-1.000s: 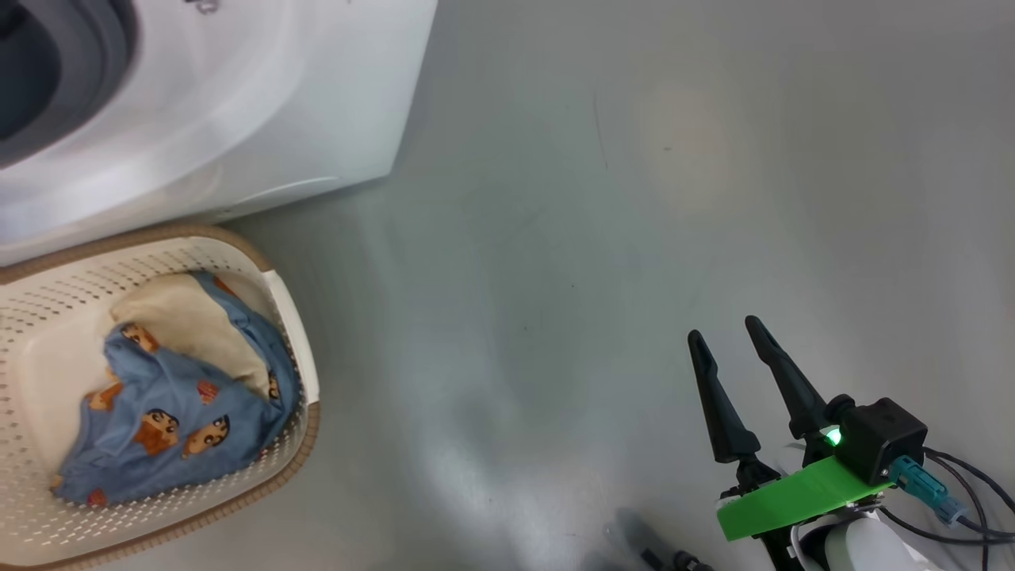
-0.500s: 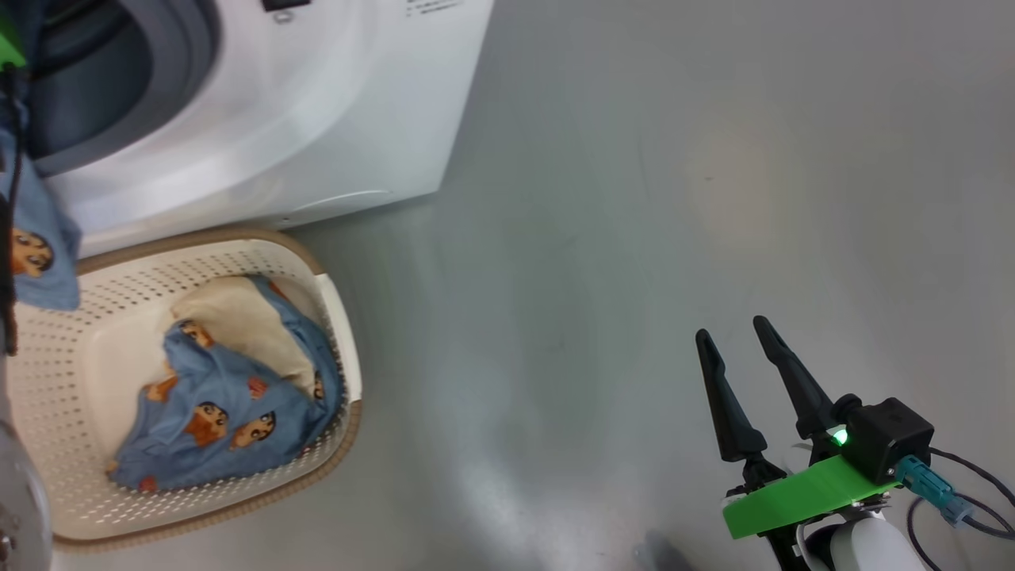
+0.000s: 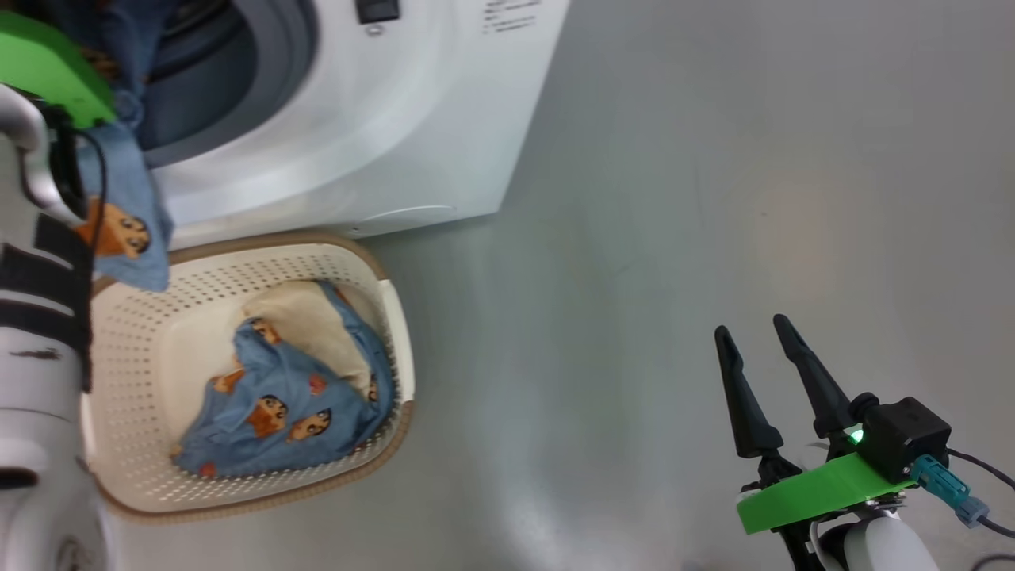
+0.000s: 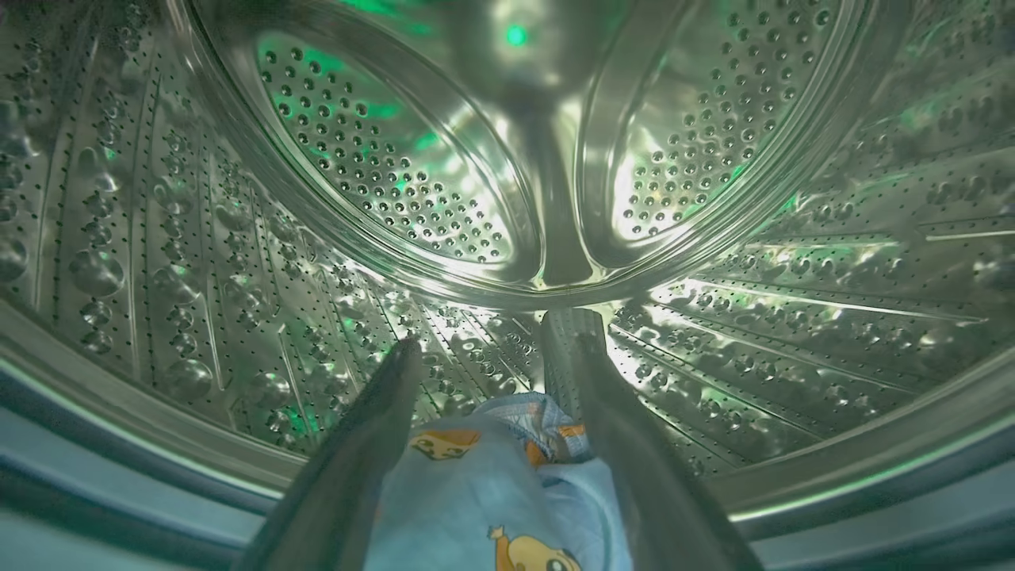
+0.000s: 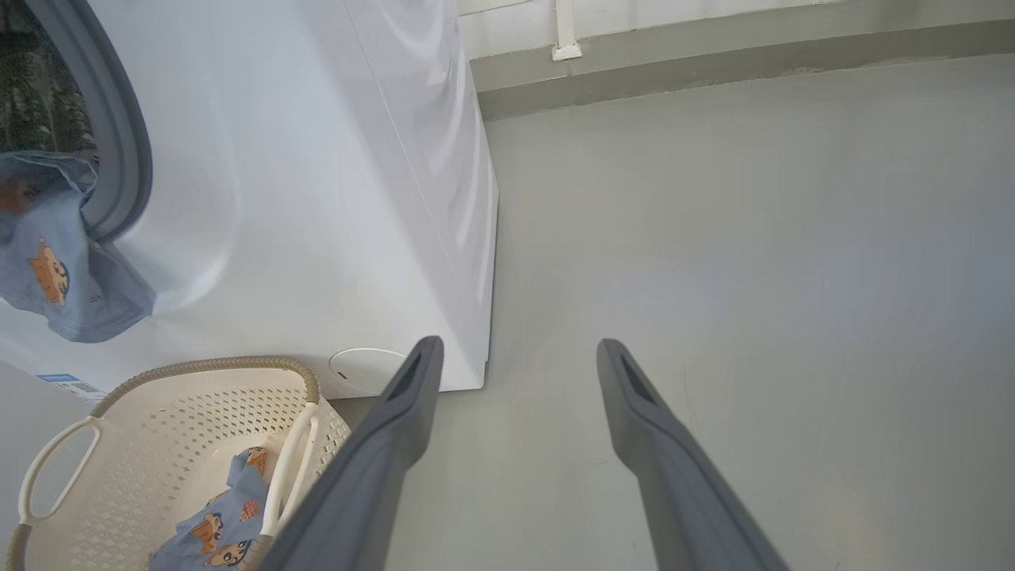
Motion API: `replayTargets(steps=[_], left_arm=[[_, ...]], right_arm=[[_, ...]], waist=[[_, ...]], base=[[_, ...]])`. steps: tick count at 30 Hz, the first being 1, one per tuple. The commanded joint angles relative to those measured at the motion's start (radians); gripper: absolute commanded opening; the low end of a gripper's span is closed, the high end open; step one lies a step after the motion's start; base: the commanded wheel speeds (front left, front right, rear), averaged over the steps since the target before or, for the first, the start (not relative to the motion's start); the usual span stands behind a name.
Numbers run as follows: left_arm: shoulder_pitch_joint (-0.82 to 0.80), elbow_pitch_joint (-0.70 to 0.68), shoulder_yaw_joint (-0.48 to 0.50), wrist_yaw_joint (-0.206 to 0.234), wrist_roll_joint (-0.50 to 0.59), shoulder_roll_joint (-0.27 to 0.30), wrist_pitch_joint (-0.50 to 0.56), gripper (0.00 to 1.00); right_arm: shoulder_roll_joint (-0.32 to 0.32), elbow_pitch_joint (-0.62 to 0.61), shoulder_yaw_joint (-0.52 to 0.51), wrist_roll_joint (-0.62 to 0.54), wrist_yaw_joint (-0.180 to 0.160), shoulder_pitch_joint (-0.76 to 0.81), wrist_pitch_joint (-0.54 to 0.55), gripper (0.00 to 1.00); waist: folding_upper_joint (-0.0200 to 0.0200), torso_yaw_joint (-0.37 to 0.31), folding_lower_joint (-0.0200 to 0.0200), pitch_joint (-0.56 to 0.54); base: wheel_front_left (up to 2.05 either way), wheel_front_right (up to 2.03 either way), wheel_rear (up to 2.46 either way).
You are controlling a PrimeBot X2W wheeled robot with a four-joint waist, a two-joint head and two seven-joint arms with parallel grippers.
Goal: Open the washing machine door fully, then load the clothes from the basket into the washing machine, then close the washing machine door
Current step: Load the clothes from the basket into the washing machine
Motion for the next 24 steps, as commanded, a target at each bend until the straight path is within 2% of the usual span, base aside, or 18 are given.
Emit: replayTargets(steps=[1,8,24], left_arm=[[0.03,-0.039,0.006,-0.007,-0.013,0.033,-0.006,1.0],[0.159,-0.179,-0.003,-0.039,-0.031,-0.016,-0.006,1.0],[0.589,-0.521,-0.023,-0.067,-0.049,-0.038,-0.006,1.0]], right_arm=[[-0.008,-0.021,0.02,-0.012,0.002,0.006,-0.005,1.0],[-0.008,-0.027,-0.002,-0.028,0.002,0.008,-0.005,1.0],[-0.012,-0.021,-0.009,-0.03,0.002,0.016,-0.005,1.0]], waist=[[0.0,0.026,0.0,-0.018],[0.0,0.071,0.0,-0.031],[0.0,0.095,0.0,-0.087]], base=[[0.0,0.0,0.0],[0.0,0.0,0.0],[0.0,0.0,0.0]])
